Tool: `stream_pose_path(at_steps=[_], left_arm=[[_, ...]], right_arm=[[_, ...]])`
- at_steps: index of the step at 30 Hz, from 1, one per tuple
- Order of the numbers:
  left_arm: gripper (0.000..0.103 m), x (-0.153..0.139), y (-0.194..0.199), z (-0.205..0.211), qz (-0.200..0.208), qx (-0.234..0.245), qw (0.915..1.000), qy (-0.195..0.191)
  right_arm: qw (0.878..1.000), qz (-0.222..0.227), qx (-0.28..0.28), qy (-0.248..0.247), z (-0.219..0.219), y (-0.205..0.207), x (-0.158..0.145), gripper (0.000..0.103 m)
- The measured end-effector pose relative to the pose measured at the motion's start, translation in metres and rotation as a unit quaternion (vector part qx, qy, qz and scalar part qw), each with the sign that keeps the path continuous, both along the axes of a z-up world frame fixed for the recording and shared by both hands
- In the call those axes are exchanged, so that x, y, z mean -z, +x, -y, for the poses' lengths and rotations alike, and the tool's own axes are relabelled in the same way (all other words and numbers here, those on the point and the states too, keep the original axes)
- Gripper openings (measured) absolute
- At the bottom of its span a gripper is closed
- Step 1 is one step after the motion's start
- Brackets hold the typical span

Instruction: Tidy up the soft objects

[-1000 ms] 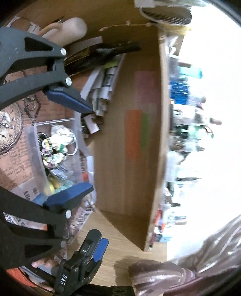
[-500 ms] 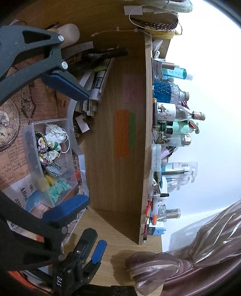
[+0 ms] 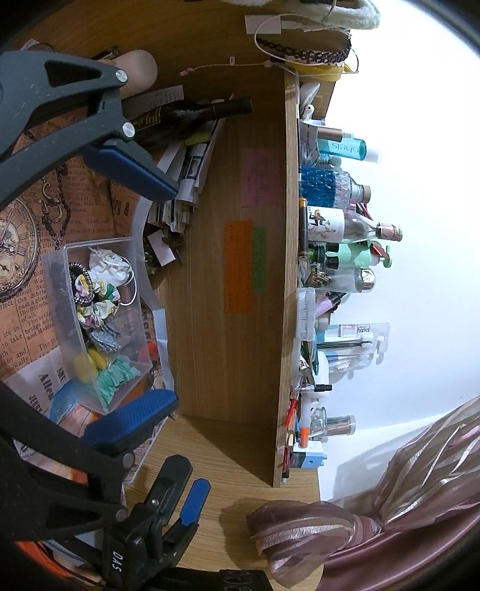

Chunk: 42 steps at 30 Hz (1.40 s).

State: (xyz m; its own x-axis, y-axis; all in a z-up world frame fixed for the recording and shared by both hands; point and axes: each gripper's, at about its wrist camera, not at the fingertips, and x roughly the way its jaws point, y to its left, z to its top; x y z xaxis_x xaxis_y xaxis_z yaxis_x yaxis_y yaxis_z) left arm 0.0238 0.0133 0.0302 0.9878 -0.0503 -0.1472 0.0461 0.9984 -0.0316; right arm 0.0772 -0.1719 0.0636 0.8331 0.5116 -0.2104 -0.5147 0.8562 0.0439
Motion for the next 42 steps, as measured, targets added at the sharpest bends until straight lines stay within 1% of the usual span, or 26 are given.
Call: stream_pose_path(at_steps=[42], left_arm=[[0.103,-0.0001,-0.0032,0.0034,0.001,-0.009,1.0,-0.005]], right_arm=[[1.0,0.001,-0.002,0.001,-0.0034,-0.0048,-0.0033,0.103]])
